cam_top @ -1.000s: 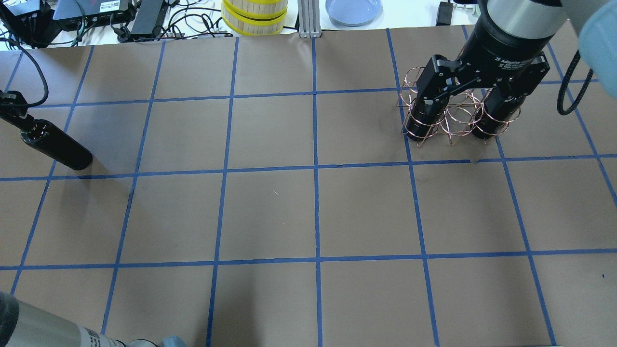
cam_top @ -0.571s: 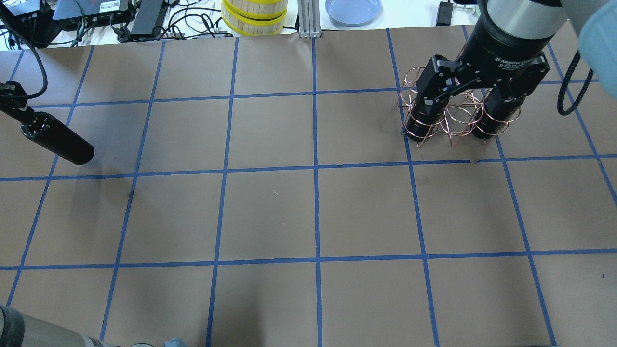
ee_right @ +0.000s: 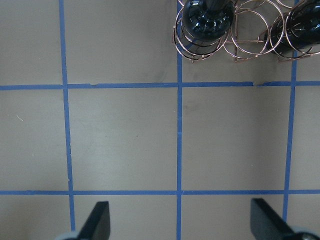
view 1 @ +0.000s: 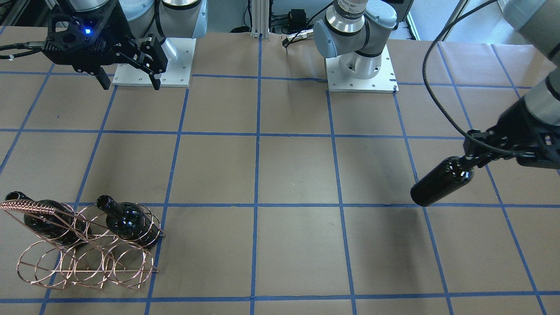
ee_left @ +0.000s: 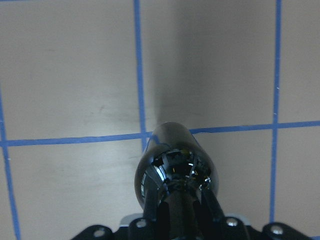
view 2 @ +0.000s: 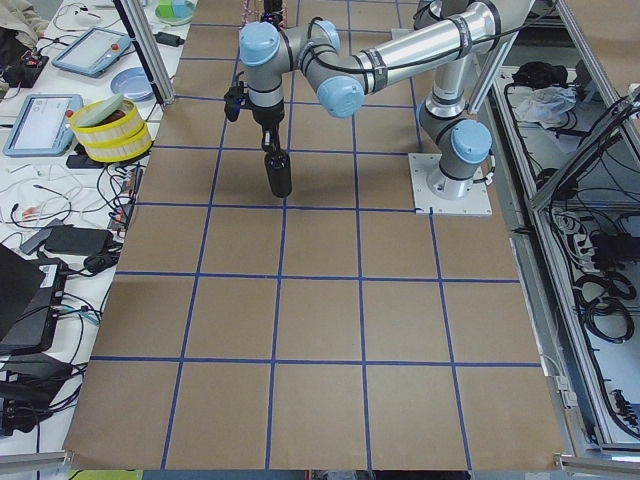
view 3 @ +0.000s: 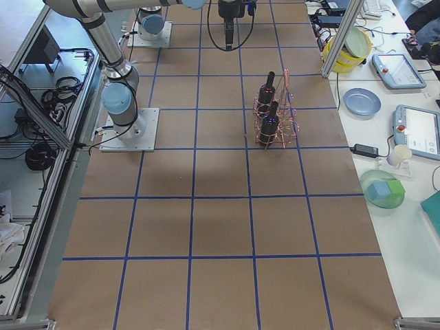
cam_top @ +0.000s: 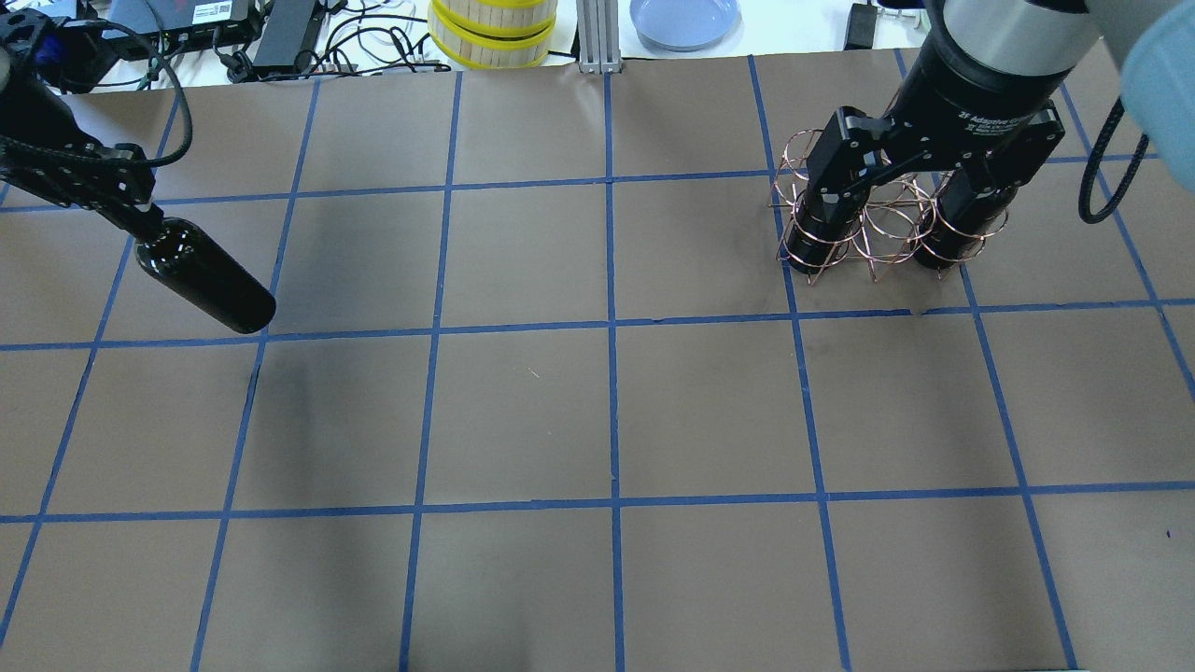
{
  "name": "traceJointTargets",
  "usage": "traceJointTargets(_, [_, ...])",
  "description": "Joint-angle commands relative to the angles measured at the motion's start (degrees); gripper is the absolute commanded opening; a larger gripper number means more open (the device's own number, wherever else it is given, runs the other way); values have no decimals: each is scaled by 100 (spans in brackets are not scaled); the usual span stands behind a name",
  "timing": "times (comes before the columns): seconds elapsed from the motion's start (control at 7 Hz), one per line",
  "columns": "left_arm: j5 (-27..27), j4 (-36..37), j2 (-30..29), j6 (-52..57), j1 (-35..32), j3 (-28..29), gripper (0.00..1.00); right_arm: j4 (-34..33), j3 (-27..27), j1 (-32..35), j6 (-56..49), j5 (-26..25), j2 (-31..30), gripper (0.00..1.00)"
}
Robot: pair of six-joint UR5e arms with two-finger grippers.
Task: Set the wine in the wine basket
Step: 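Lift the black bottle with the left gripper and carry it toward the table center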
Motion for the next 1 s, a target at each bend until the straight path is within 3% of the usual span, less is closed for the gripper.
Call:
traceJointTargets(0.0, [-266, 44, 411, -977, -941, -452, 4, 0, 0, 0, 0, 0, 0, 100])
traceJointTargets(0.29, [-117, 176, 491, -2139, -1855, -488, 3, 0, 0, 0, 0, 0, 0, 100])
traceJointTargets(0.57, [276, 762, 334, -2580, -2795, -619, 3, 0, 0, 0, 0, 0, 0, 100])
traceJointTargets(0.86, [279, 994, 342, -3065, -3186, -935, 3, 0, 0, 0, 0, 0, 0, 100])
